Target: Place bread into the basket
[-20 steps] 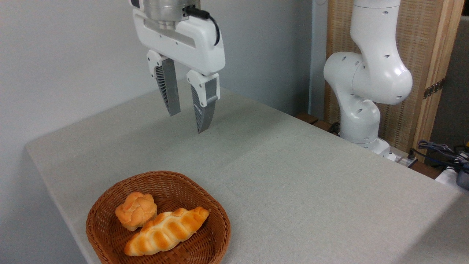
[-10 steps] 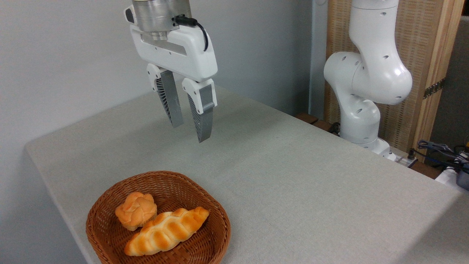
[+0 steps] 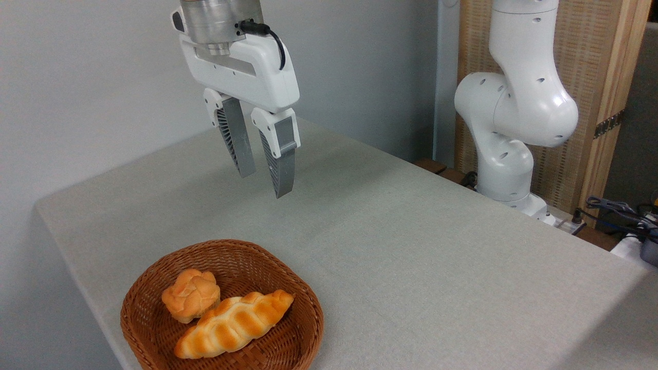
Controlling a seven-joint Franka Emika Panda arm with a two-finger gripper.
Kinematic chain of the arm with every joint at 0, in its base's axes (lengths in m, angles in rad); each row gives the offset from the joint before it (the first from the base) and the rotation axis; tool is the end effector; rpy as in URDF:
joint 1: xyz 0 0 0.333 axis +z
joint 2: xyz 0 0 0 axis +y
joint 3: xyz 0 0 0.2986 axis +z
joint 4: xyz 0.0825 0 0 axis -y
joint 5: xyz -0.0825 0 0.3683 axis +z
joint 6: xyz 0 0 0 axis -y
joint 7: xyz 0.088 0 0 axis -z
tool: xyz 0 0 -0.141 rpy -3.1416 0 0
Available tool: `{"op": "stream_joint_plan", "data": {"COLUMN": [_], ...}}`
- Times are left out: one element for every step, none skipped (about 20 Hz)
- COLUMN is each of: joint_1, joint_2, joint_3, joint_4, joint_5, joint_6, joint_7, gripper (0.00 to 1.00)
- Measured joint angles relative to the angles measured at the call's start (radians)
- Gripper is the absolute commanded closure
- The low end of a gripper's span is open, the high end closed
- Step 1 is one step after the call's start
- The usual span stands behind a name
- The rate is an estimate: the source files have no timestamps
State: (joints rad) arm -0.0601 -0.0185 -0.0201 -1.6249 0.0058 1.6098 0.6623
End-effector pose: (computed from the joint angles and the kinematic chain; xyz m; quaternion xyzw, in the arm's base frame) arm 0.5348 -0.0423 0.5617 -0.9318 0.3629 -0.0007 0.0034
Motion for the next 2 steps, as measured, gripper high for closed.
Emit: {"op": "stream_joint_plan", "data": {"joint_1": [0.0,0.0], "joint_2": [0.0,0.0], "joint_3": [0.0,0.0], "joint_4": [0.0,0.0], "joint_5": [-0.001,-0.001], "joint_6": [0.0,0.0], "joint_7": [0.0,0.0], "gripper": [0.0,0.0]}}
